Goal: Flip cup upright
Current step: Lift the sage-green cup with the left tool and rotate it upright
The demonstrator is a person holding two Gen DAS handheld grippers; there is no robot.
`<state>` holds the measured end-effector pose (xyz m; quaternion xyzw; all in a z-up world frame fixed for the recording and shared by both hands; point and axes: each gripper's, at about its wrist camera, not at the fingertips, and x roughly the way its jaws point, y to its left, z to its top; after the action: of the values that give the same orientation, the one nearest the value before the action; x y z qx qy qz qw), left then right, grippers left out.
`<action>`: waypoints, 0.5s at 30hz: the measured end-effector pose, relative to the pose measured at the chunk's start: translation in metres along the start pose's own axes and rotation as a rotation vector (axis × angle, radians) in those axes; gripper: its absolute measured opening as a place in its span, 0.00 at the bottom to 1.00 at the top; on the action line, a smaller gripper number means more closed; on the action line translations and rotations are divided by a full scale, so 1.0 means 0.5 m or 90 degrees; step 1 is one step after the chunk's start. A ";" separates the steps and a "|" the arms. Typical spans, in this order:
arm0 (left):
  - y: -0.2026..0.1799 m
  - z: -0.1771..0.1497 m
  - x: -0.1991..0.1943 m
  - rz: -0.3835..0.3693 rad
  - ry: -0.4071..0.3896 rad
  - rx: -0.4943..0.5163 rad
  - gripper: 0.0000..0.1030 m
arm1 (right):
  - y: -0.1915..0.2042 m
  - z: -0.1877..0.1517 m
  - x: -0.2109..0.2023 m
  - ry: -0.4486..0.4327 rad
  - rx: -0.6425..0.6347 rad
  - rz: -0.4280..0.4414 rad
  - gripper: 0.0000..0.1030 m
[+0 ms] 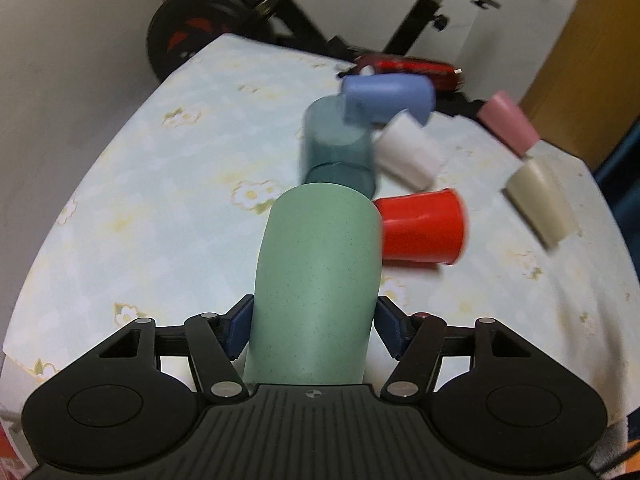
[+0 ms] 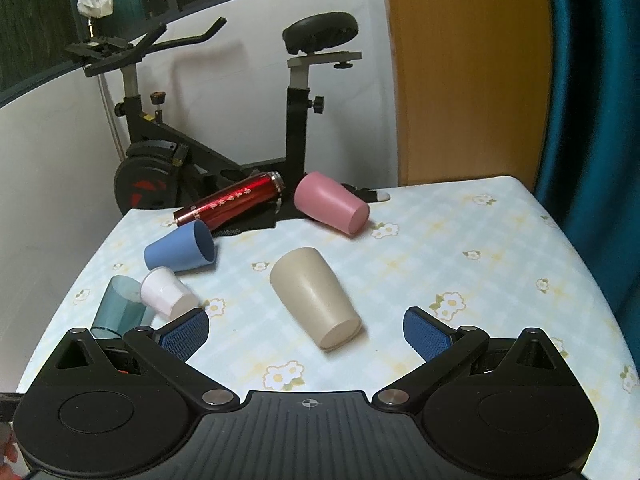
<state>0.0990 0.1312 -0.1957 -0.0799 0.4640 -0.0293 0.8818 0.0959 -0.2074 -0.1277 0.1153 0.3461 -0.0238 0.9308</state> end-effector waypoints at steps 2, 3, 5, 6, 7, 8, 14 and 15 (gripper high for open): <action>-0.022 0.004 -0.023 -0.014 -0.013 0.009 0.64 | -0.010 0.001 -0.003 -0.003 0.008 -0.003 1.00; -0.039 0.008 -0.035 -0.025 -0.022 0.016 0.64 | -0.015 0.001 -0.005 -0.004 0.011 -0.005 1.00; -0.075 0.016 -0.052 -0.046 -0.037 0.035 0.64 | -0.028 0.001 -0.011 -0.011 0.017 -0.008 1.00; -0.099 0.021 -0.056 -0.059 -0.041 0.049 0.64 | -0.035 0.002 -0.014 -0.015 0.019 -0.011 1.00; -0.119 0.022 -0.056 -0.069 -0.042 0.059 0.64 | -0.045 0.003 -0.018 -0.019 0.023 -0.015 1.00; -0.144 0.026 -0.051 -0.085 -0.039 0.069 0.64 | -0.056 0.003 -0.023 -0.023 0.026 -0.019 1.00; -0.308 0.032 0.024 -0.150 -0.007 0.139 0.64 | -0.134 0.001 -0.052 -0.043 0.053 -0.062 1.00; -0.331 0.030 0.043 -0.158 0.003 0.145 0.64 | -0.149 0.000 -0.057 -0.045 0.057 -0.071 1.00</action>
<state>0.1271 -0.0327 -0.1770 -0.0359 0.4459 -0.1909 0.8738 0.0651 -0.2810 -0.1239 0.1365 0.3176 -0.0952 0.9335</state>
